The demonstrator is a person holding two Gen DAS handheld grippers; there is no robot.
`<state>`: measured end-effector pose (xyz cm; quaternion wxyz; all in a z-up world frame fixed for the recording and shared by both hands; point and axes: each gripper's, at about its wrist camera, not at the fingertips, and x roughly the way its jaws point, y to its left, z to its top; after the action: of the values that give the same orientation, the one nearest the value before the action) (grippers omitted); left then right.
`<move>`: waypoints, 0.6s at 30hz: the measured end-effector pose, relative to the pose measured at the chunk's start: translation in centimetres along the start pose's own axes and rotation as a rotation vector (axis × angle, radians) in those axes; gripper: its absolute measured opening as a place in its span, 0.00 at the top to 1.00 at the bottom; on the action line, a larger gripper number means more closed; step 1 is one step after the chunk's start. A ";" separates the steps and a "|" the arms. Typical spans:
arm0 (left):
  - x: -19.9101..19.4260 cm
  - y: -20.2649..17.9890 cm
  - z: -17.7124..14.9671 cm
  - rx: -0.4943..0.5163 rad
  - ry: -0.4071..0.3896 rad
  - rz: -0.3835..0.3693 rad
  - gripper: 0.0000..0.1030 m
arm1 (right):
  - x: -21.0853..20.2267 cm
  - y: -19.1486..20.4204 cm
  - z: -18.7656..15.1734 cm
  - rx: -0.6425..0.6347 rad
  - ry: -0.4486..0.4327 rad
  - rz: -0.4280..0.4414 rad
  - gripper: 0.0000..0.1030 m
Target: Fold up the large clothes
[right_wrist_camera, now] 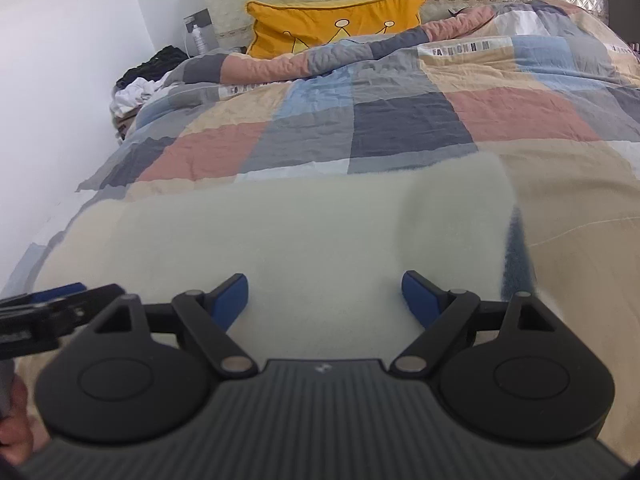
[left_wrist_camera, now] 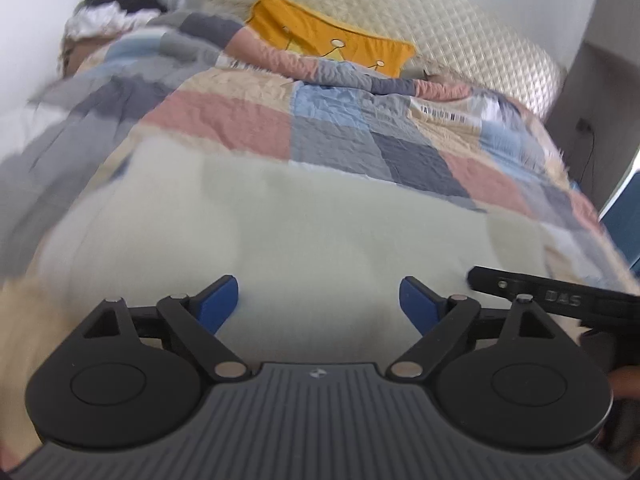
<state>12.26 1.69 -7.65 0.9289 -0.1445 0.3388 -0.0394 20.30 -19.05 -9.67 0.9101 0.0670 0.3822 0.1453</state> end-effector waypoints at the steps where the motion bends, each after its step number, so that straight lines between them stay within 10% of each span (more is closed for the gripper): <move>1: -0.5 0.6 -0.3 -0.051 0.014 -0.017 0.11 | -0.1 0.0 0.0 0.000 0.002 0.000 0.17; 18: 3.8 12.4 -3.6 -0.873 0.105 -0.185 0.12 | 0.0 0.2 -0.4 -0.003 0.000 -0.008 0.16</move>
<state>12.54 11.99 -16.26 0.7551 -0.5503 0.3558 0.0172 20.00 -18.82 -9.88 0.9107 0.0643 0.3824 0.1424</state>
